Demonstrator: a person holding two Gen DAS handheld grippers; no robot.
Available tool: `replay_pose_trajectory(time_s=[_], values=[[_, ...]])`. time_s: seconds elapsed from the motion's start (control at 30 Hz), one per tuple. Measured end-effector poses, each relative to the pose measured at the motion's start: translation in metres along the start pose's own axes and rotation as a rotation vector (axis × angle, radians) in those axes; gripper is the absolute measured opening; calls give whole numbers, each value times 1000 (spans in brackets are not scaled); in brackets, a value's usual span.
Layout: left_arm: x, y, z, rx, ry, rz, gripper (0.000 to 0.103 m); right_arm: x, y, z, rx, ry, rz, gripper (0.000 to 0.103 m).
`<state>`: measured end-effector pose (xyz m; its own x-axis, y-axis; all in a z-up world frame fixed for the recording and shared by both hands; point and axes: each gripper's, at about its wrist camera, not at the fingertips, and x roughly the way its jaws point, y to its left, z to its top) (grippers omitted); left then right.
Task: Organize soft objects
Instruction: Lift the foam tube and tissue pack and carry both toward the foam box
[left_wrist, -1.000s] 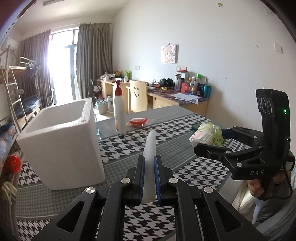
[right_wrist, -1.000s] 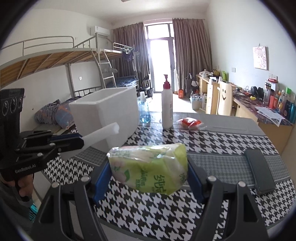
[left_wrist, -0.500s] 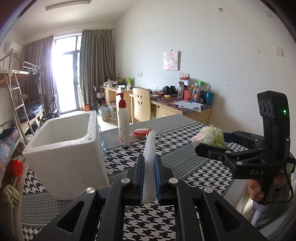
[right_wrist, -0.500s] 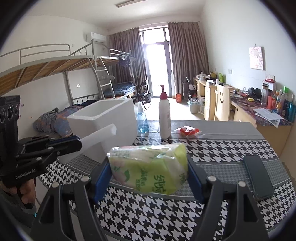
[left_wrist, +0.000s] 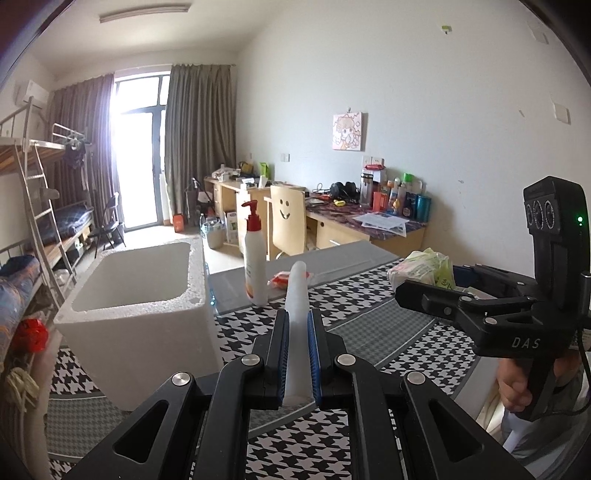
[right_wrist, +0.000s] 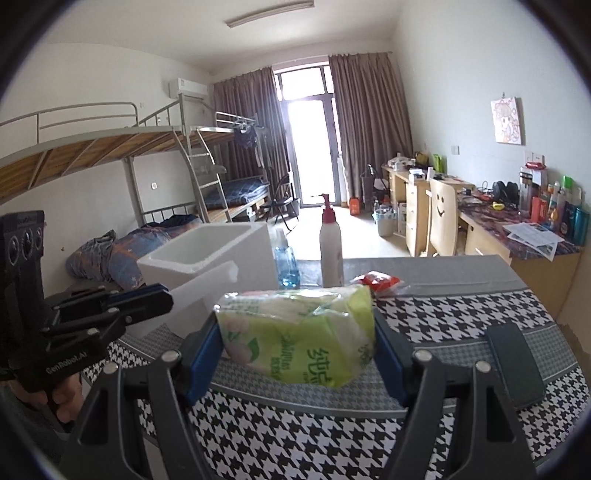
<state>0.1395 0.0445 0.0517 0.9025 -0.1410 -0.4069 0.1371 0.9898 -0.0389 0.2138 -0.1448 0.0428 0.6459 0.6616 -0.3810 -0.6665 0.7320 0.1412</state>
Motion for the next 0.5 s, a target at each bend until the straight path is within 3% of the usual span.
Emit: replay_pose_trajectory(time_s=[0.5], values=[[-3,7,16,-19,-40,49,11,1,13,14,-12,-40,-15,78]])
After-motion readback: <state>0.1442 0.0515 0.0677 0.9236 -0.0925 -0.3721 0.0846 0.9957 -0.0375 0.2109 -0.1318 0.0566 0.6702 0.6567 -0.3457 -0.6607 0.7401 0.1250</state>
